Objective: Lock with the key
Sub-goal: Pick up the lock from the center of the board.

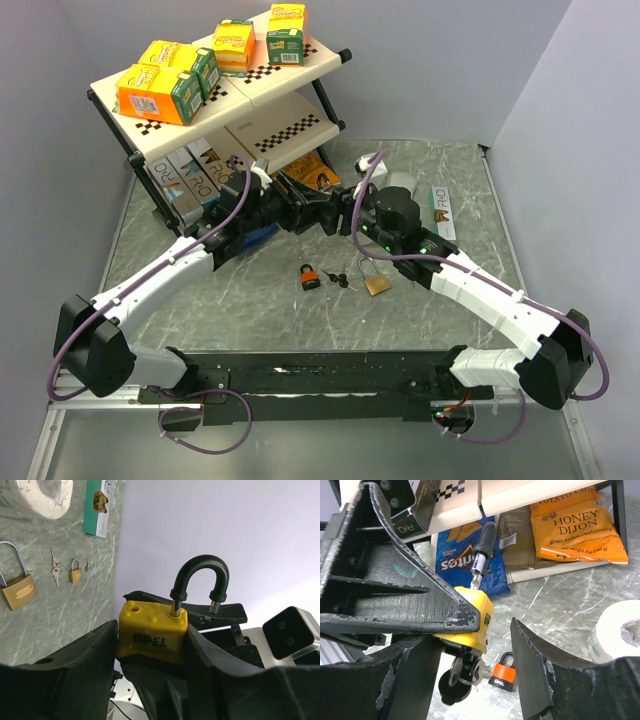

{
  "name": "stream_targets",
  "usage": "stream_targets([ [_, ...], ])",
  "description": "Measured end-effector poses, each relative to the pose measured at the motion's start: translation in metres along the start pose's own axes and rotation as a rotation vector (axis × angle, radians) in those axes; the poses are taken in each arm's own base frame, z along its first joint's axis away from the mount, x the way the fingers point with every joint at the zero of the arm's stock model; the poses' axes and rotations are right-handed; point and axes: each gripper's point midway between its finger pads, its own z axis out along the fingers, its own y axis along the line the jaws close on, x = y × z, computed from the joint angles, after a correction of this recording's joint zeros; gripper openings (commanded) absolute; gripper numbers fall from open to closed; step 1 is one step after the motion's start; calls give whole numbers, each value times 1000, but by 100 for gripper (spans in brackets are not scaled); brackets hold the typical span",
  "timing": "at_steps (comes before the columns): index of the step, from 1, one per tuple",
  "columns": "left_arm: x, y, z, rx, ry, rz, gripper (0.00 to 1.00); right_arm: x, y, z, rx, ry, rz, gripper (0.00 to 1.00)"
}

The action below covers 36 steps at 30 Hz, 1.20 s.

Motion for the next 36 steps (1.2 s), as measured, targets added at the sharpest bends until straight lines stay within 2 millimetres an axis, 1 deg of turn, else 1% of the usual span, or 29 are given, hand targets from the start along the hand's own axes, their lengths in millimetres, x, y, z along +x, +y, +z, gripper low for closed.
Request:
stream_targets([
  [2, -1, 0, 0, 0, -3, 0, 16, 2, 1, 2, -2, 4, -3, 50],
  [3, -1, 0, 0, -1, -5, -1, 18, 2, 2, 3, -6, 3, -7, 37],
  [5, -3, 0, 0, -1, -9, -2, 20, 2, 6, 4, -20, 1, -15, 24],
  [6, -3, 0, 0, -1, -11, -7, 21, 2, 6, 4, -20, -3, -24, 12],
  [7, -4, 0, 0, -1, -10, -10, 22, 1, 7, 4, -20, -4, -28, 8],
  [9, -4, 0, 0, 0, -11, -15, 29, 1, 7, 4, -20, -5, -32, 0],
  [10, -4, 0, 0, -1, -12, -15, 32, 1, 7, 4, -20, -5, -33, 0],
  [11, -5, 0, 0, 0, -13, -16, 39, 1, 7, 4, -21, -5, -34, 0],
  [13, -7, 1, -1, 3, -12, -16, 48, 1, 7, 4, -23, -2, -40, 0],
  [14, -7, 2, -1, 2, -8, -16, 57, 2, 7, 3, -26, 1, -41, 0],
  [16, -7, 4, -2, 4, 4, -1, 66, 4, 9, 2, -38, 12, -47, 0],
  [17, -6, 4, -4, 7, 14, 11, 73, 4, 10, 1, -48, 15, -48, 0],
  [20, -10, 4, -14, 31, 31, 111, 83, 7, 5, -9, -52, 51, -45, 0],
  [22, -11, 0, -24, 61, 46, 210, 87, 4, 0, -18, -54, 56, -46, 0],
  [23, -10, -2, -30, 77, 60, 264, 92, 2, -1, -23, -57, 56, -52, 0],
  [24, -7, -3, -34, 87, 73, 308, 95, -1, -2, -28, -63, 52, -63, 0],
  [25, -3, -3, -39, 96, 96, 360, 97, -5, 0, -35, -77, 41, -80, 0],
  [27, 8, -3, -49, 118, 152, 464, 96, -8, 6, -51, -122, 30, -132, 0],
  [30, 24, -1, -67, 144, 234, 610, 96, -11, 14, -73, -196, -2, -279, 0],
  [32, 34, 0, -80, 168, 289, 698, 96, -9, 14, -86, -237, -28, -434, 0],
  [36, 55, -1, -107, 225, 400, 818, 96, 0, 8, -103, -289, -67, -766, 0],
])
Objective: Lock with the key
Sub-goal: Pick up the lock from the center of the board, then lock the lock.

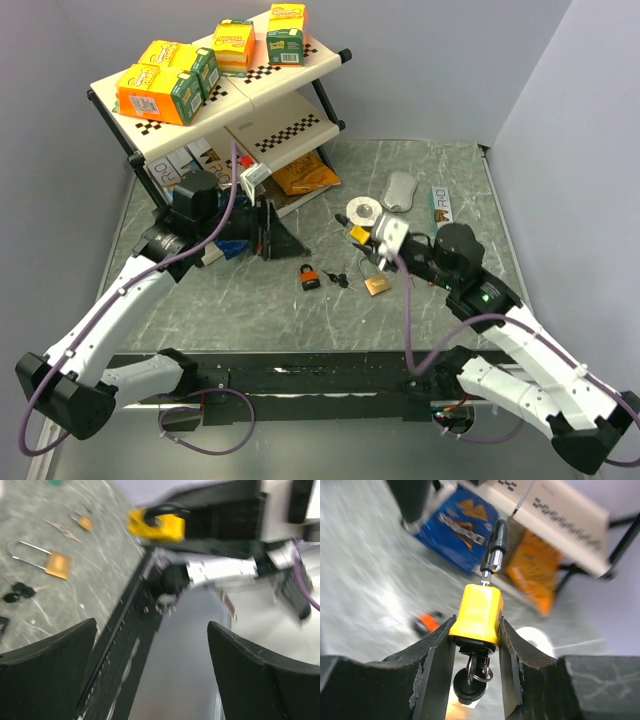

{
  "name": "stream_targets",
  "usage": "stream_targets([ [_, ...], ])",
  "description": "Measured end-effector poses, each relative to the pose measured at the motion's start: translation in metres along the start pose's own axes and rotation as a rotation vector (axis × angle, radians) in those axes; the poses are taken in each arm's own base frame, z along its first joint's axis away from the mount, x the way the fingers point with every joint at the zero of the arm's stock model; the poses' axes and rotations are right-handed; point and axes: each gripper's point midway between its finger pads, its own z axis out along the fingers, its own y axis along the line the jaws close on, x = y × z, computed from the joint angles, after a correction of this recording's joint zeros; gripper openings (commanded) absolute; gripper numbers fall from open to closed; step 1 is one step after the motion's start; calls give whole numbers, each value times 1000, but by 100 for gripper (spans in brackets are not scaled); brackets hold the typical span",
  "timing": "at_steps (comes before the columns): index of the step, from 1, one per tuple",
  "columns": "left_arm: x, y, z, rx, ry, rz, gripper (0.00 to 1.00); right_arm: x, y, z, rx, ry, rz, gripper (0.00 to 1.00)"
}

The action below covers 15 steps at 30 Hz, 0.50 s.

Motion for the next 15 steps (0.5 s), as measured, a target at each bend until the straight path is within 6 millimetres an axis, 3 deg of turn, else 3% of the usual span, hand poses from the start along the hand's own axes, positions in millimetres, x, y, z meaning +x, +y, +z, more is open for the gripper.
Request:
stream_targets([
  [6, 29, -28, -14, 168, 139, 3, 97, 20, 9, -13, -57, -9, -501, 0],
  [11, 57, -28, -17, 239, 240, -112, 92, 39, 26, -15, -122, -55, -876, 0],
  [15, 67, -28, -13, 259, 287, -176, 83, 50, 45, -15, -178, -128, -1094, 0],
])
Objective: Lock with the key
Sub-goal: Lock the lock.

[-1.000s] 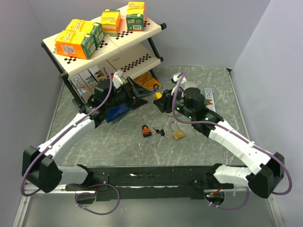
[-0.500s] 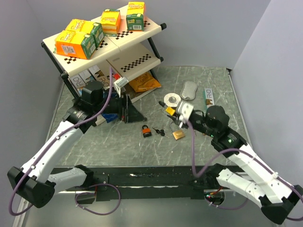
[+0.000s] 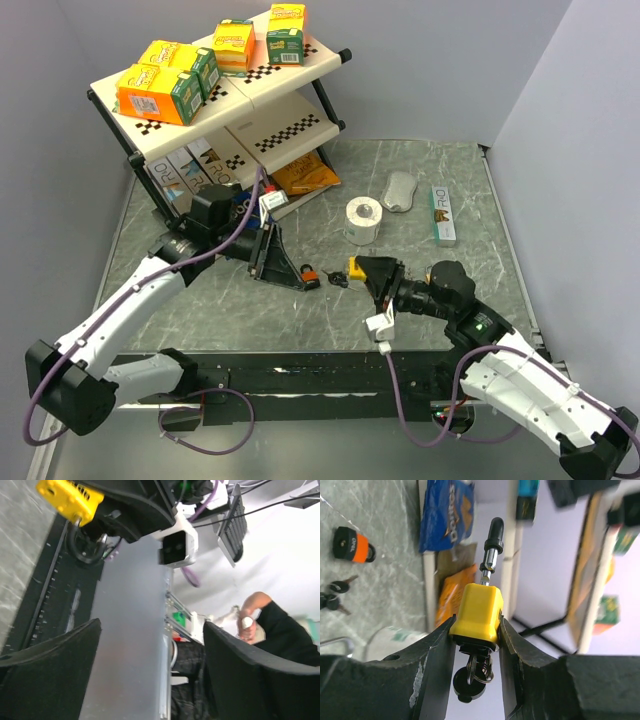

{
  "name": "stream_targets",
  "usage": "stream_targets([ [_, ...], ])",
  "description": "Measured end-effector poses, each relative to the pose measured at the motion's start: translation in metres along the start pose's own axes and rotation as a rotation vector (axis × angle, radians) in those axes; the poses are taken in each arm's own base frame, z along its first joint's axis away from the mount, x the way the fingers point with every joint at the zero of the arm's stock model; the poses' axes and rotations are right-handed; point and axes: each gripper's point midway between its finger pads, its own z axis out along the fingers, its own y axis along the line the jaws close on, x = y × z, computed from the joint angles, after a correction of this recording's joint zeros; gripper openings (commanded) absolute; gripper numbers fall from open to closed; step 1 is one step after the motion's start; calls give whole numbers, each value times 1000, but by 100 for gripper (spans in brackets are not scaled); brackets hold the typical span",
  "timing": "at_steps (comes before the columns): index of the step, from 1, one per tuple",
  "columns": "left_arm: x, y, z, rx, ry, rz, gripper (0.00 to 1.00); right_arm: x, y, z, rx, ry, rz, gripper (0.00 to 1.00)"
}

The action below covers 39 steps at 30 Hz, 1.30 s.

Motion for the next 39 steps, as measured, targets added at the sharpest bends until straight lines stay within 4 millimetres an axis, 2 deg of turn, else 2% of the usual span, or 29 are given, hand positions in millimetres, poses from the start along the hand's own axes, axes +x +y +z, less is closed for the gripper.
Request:
stream_targets([
  [3, 9, 2, 8, 15, 33, -40, 72, -10, 2, 3, 11, -52, -109, 0],
  [7, 22, 10, 18, 20, 79, -100, 67, -25, -5, 5, 54, -111, -215, 0],
  [13, 26, 25, 32, 7, 133, -143, 61, -43, -18, 6, 114, -169, -298, 0],
  [21, 26, 18, 43, 28, 165, -103, 48, -54, -28, 7, 154, -197, -343, 0],
  [29, 26, 14, 46, 43, 169, -75, 35, -60, -29, 8, 161, -217, -351, 0],
  [39, 24, 11, 48, 55, 163, -58, 34, -63, -29, 8, 160, -227, -352, 0],
])
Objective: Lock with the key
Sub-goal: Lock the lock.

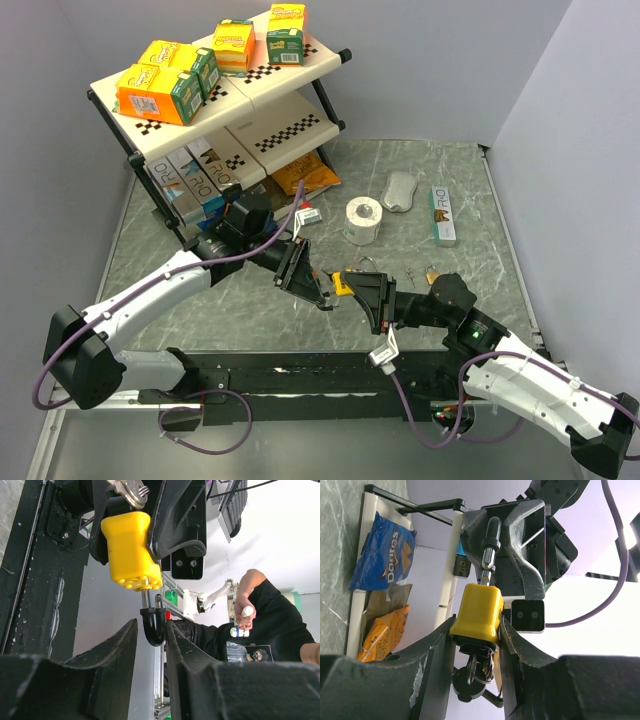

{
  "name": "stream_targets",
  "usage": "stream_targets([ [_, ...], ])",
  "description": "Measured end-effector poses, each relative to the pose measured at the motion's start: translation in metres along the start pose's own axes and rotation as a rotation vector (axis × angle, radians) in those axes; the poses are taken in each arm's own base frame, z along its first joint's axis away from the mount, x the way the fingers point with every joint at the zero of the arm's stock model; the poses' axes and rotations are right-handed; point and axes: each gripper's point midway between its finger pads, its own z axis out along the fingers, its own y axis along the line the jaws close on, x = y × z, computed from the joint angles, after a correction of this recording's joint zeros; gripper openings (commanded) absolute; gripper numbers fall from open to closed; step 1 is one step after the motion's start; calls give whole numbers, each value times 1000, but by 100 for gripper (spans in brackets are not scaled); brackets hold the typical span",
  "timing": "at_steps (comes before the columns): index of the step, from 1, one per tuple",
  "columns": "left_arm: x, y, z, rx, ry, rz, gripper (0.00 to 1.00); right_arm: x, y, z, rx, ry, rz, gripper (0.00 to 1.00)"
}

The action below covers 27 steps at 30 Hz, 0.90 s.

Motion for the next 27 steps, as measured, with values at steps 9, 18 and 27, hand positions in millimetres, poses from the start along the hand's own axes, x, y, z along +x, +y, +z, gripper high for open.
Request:
stream_targets([
  [9, 1, -3, 3, 9, 8, 12, 35, -1, 1, 2, -5, -5, 4, 0],
  [18, 4, -4, 4, 19, 20, 18, 16, 0, 0, 2, -3, -4, 8, 0],
  [27, 2, -4, 3, 2, 21, 56, 1, 4, -4, 0, -1, 16, 49, 90],
])
